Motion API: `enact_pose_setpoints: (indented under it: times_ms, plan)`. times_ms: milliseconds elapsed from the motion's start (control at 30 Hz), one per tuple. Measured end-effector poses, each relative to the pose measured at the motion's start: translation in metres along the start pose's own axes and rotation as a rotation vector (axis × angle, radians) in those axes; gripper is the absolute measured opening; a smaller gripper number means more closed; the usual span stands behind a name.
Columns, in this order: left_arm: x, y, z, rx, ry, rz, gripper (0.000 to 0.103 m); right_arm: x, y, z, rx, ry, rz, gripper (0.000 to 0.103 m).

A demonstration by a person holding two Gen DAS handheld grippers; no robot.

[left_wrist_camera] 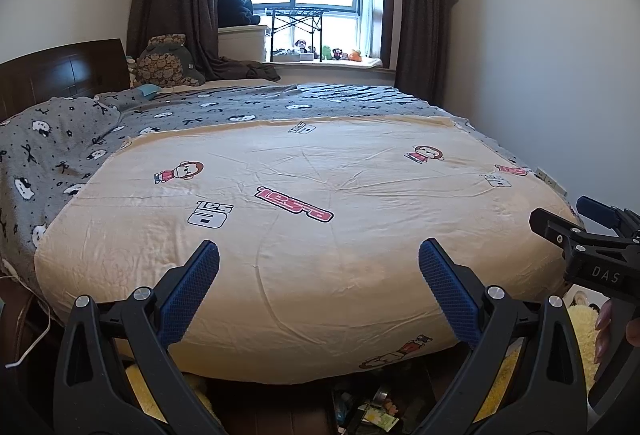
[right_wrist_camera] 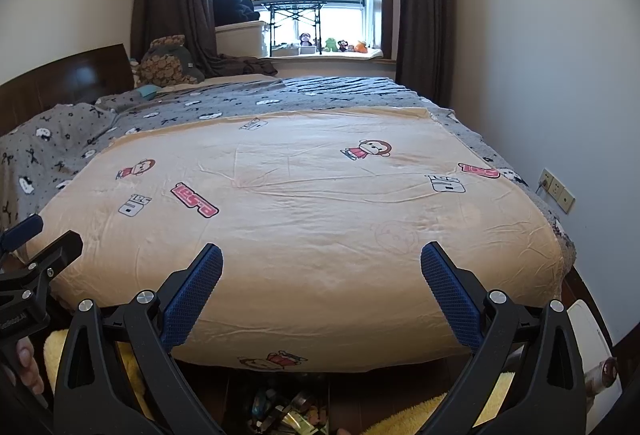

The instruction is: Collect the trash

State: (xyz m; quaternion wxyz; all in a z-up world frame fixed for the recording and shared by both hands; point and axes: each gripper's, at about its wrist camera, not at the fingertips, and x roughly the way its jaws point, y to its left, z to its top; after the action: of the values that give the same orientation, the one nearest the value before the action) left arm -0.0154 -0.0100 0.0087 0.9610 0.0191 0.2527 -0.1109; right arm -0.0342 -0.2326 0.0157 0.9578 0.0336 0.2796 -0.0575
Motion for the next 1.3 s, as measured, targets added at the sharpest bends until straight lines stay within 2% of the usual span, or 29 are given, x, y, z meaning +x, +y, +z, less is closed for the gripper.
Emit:
enact_pose_setpoints:
  times_ms: [1300]
  plan:
    - [-0.0008, 0.0011, -0.0008, -0.003, -0.002, 0.008, 0.095, 0.0005, 0.0001, 0.0008, -0.003, 0.007, 0.006, 0.099]
